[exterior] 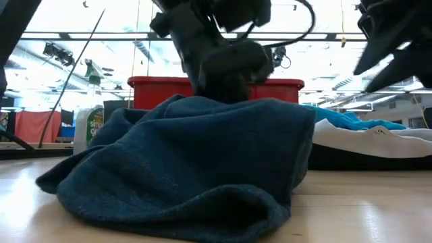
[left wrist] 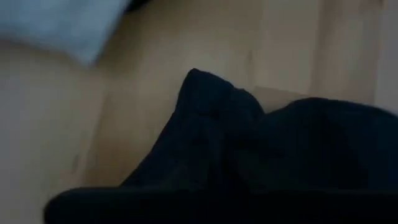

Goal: Fold laundry
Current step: Fold the dark blue shorts

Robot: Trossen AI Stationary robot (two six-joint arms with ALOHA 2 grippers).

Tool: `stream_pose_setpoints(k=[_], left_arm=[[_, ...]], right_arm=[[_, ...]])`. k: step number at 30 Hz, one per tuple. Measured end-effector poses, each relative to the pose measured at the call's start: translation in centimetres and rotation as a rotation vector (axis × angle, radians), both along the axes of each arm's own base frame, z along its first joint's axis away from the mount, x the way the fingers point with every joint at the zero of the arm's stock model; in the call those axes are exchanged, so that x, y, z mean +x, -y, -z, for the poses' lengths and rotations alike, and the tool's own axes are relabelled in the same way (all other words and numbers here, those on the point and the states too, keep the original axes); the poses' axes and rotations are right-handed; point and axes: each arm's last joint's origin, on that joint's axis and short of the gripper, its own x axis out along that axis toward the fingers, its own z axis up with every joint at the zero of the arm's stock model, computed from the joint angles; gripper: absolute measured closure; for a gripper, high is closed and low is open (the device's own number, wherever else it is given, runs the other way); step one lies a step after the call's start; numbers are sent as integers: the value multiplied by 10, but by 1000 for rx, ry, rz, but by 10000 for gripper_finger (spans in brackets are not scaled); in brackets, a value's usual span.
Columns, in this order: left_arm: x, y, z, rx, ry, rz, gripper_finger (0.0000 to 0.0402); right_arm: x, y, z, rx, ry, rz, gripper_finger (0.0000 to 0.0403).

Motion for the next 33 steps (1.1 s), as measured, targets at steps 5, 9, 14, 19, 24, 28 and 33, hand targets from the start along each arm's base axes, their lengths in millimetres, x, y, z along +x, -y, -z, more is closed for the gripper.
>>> stream_pose_setpoints(k=[5, 9, 14, 19, 24, 28, 33], left_arm=[[-21, 5, -60, -33, 90, -6, 384], [-48, 18, -111, 44, 203, 16, 388], [-67, 26, -137, 121, 275, 15, 390], [-70, 30, -136, 149, 259, 12, 391], [-71, 33, -136, 147, 265, 18, 390], [-71, 35, -136, 158, 268, 21, 389], [-71, 34, -136, 173, 271, 8, 388]], right_arm=[[9, -4, -3, -53, 103, -17, 283], [24, -6, 6, -66, 152, 8, 280], [47, -12, 8, -17, 328, 85, 251], [62, -13, 1, -9, 487, 112, 196], [70, 1, 0, 0, 499, 167, 142], [77, 8, -6, 26, 546, 188, 125], [81, 14, -5, 86, 536, 195, 188]])
